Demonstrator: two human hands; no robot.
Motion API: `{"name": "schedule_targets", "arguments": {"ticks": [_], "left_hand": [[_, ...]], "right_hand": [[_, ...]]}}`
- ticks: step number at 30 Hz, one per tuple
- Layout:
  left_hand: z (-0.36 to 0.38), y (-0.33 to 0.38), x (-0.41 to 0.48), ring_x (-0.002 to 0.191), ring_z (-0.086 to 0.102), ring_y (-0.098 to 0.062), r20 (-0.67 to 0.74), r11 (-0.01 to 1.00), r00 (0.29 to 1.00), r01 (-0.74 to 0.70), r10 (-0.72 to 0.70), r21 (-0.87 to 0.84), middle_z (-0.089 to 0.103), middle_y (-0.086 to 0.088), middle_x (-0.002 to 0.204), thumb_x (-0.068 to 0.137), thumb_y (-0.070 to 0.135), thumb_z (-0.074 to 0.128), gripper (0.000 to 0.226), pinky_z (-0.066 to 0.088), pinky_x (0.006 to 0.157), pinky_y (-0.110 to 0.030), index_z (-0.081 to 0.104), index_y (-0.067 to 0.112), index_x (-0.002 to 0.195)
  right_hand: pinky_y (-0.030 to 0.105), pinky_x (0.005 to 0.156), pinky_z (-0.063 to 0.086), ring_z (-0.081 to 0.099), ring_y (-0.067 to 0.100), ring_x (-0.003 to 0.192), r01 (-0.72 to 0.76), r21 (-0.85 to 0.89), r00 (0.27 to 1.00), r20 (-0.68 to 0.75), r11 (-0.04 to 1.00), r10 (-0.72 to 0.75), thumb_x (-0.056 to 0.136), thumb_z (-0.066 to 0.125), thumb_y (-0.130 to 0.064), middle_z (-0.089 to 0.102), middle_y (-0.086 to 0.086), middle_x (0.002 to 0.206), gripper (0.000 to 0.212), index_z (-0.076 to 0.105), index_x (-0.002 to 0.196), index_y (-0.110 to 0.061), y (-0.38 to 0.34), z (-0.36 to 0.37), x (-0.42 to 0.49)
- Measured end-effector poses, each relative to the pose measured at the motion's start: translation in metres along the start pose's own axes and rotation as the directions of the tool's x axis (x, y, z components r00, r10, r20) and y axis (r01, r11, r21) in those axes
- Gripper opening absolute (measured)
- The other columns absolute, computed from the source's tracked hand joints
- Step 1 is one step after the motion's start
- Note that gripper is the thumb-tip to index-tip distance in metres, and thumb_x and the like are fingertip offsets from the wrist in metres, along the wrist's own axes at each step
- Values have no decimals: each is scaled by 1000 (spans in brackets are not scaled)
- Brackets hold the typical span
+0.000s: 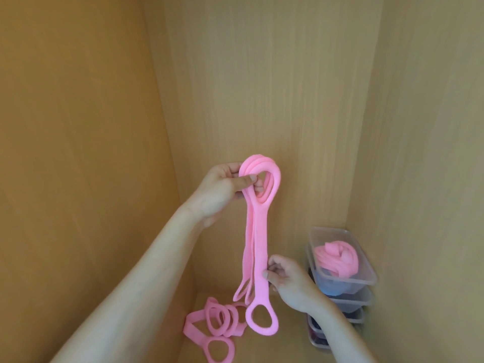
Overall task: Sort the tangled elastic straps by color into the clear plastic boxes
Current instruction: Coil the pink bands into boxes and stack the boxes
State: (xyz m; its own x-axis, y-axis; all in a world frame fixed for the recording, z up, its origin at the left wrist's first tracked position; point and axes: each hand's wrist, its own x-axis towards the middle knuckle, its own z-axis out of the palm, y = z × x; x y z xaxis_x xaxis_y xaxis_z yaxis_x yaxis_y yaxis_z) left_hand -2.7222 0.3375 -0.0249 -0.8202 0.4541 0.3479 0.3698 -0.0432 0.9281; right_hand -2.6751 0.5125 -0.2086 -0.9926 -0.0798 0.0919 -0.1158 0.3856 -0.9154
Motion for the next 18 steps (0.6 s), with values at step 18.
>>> {"name": "schedule_targets", "arguments": {"ticks": [18], "left_hand": [[15,-12,3,69,56,-22,0,990,990,138,-138,-41,58,-6,68,82,-4,53,20,46,75,-34,61,-1,100]], "right_hand": [[17,92,46,58,2,109,303,74,883,-396,950,-250,89,73,-32,59,-17,124,52,52,137,-30,-104,-73,15]]}}
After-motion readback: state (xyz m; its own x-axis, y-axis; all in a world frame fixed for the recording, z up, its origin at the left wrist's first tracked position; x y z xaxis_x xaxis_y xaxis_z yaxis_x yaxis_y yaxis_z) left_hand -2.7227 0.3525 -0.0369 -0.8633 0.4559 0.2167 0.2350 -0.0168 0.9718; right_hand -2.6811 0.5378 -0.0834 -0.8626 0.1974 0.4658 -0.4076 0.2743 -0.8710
